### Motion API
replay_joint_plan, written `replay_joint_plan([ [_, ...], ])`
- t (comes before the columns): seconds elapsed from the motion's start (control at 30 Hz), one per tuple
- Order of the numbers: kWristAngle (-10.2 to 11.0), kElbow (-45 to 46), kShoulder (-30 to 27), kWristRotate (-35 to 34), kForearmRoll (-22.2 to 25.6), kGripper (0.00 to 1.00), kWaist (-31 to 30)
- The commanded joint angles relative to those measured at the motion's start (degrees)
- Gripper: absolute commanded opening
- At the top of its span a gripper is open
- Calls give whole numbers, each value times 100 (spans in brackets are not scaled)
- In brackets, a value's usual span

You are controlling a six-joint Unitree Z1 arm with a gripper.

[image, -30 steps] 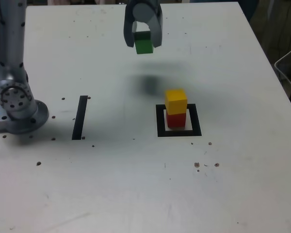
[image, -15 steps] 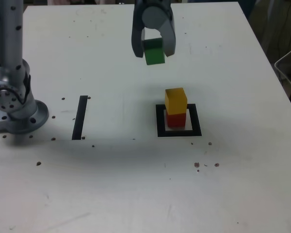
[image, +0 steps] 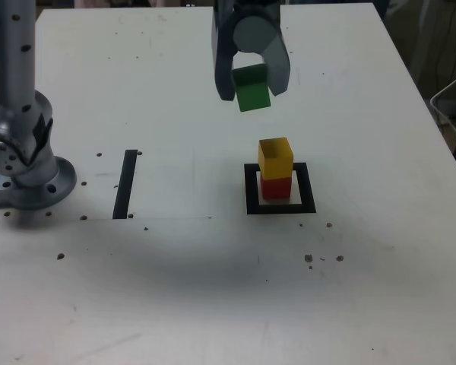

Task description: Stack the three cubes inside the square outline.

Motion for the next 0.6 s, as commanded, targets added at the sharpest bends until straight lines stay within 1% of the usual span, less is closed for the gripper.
replay_joint_plan([
  [0.0,45,-32,128,-30,112,14,-37],
  [0.3,211,-240,477,-146,108,14,-337],
  [0.57,193,-281,726,-324,106,14,-486],
])
